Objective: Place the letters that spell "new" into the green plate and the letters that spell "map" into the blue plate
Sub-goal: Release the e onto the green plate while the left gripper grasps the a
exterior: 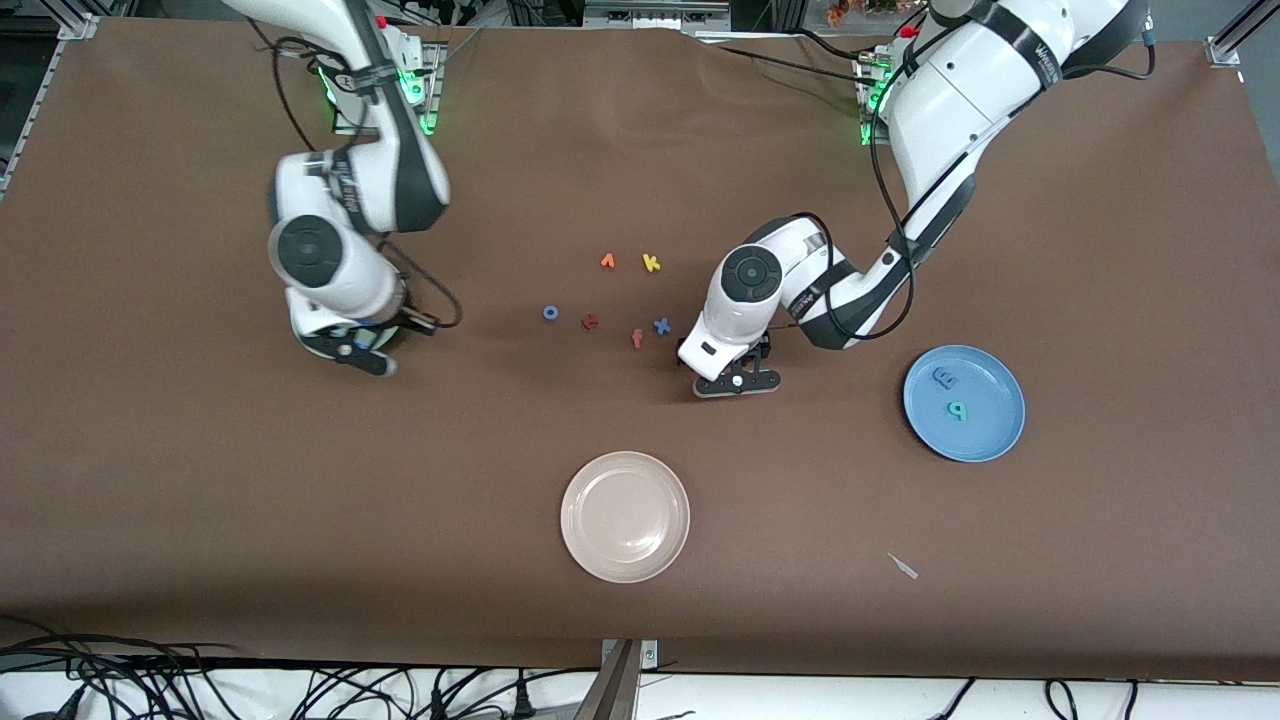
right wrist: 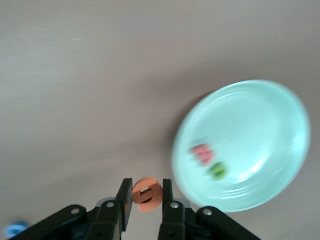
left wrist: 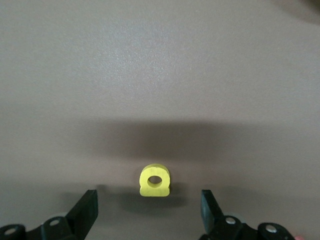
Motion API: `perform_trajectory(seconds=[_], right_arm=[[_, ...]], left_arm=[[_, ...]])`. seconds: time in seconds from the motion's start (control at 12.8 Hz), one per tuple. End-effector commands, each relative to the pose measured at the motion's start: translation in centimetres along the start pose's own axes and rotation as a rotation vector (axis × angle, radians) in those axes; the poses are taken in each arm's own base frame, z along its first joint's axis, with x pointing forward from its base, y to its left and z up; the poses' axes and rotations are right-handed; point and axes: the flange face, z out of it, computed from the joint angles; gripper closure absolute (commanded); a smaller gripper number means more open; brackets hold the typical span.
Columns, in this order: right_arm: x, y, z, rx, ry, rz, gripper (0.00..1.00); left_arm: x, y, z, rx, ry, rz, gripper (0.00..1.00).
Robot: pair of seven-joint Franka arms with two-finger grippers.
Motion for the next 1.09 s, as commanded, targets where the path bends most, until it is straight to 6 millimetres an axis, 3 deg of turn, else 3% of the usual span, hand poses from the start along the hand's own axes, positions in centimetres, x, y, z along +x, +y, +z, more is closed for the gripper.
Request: perform_trajectory(seconds=[0.0,0.23,0.31,0.39,0.47,0.62,0.86,1.01], right_arm=[[-0.3,7.2,4.4,0.026,-0.009,-0.103,0.78],[-0.9,10.2,8.6,0.004,0.038,-0.118,0.69],[-0.8,10.5,8.8,0.001,0.034,-0.117,0.30],[-0.8,10.4,8.6,0.004,0.035,-0.117,0.00],[-0.6,10.3,7.9,0.015,0.040,-0.119,0.00],[0.6,9.4,4.6,0.042,0.029,-0.126,0.00],[3.2,7.4,-4.2,0.043,-0.053,-0.141,0.00],[4.2,6.3,-8.7,0.051,-0.022,-0.177,0.00]], left_arm=[[0.4,0.8,0.4,0.000,0.002,-0.014,0.20],[0.2,0.9,0.7,0.009,0.005,-0.013,0.36],[0.2,0.9,0.7,0.009,0.005,-0.013,0.42],[0.2,0.9,0.8,0.009,0.003,-0.014,0.48],[0.2,0.9,0.8,0.011,0.003,-0.012,0.54],[0.4,0.6,0.9,0.014,0.006,-0.013,0.64],[0.6,0.5,0.8,0.016,0.009,-0.007,0.72],[0.8,0.4,0.6,0.018,0.013,-0.008,0.74]])
